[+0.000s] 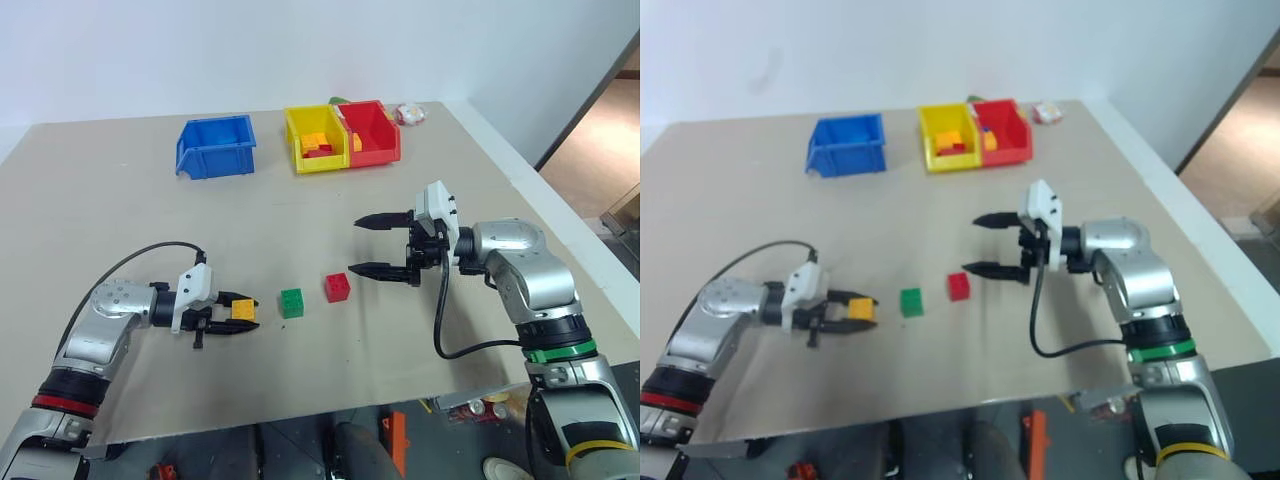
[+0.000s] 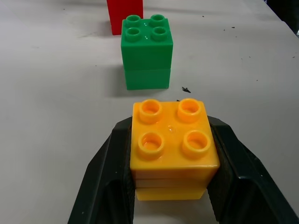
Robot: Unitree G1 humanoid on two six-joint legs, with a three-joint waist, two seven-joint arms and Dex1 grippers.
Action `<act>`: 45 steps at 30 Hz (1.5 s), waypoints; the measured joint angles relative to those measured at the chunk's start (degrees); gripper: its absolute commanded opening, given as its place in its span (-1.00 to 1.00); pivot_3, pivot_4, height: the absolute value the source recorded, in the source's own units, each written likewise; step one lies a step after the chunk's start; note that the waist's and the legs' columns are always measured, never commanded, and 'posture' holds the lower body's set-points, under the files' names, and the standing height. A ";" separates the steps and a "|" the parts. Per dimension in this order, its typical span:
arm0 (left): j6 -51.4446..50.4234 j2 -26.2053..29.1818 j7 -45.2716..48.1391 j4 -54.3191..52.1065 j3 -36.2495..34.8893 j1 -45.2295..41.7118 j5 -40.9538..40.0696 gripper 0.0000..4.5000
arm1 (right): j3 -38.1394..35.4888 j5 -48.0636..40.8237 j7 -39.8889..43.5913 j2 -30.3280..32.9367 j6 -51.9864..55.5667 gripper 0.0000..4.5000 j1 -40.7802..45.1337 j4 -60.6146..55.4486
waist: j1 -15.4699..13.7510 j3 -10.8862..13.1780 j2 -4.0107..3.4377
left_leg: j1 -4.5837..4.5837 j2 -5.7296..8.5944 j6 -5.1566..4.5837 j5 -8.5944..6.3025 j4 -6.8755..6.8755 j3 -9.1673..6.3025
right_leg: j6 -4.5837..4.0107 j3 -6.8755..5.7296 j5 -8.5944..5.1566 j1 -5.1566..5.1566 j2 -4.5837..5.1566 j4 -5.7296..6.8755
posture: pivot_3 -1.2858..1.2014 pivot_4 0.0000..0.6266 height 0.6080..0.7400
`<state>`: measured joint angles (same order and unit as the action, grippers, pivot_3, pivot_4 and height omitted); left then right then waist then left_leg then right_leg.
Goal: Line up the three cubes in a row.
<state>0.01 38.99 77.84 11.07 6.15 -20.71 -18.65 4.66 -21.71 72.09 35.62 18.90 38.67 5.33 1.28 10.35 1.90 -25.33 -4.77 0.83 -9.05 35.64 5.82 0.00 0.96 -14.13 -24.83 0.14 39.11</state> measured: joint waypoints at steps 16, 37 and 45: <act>2.13 0.66 -1.17 2.22 -0.31 0.42 1.98 0.32 | 0.01 0.28 0.33 0.04 -0.64 1.00 0.00 0.15 | 0.01 0.00 0.00 | 0.08 -0.08 -0.01 0.03 0.03 0.03 | -0.09 0.01 0.13 -0.01 -0.09 0.03 | 0.03 -0.52 1.00; -14.58 11.81 0.95 -19.02 -4.76 -0.29 -6.16 1.00 | -0.01 1.23 1.30 0.44 -2.64 1.00 -0.60 1.85 | 0.01 0.00 0.00 | -0.01 -0.06 0.00 0.03 0.02 0.06 | -0.02 0.10 0.06 -0.08 -0.09 0.04 | 0.03 -0.52 1.00; -25.30 3.68 -17.22 -18.48 -11.20 -7.50 -10.33 1.00 | -0.28 0.42 -0.09 0.21 -0.51 1.00 0.20 1.44 | 0.03 0.00 0.00 | -0.02 -0.04 -0.01 0.04 0.21 0.02 | 0.13 0.18 0.15 0.01 -0.13 0.04 | 0.03 -0.52 1.00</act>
<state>-25.29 42.67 60.63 -7.41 -5.05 -28.21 -28.98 4.39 -21.29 72.00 35.83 18.38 38.88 6.77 1.31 10.34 1.90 -25.35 -4.81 0.82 -9.01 35.85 5.84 0.13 1.14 -13.98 -24.83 0.01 39.15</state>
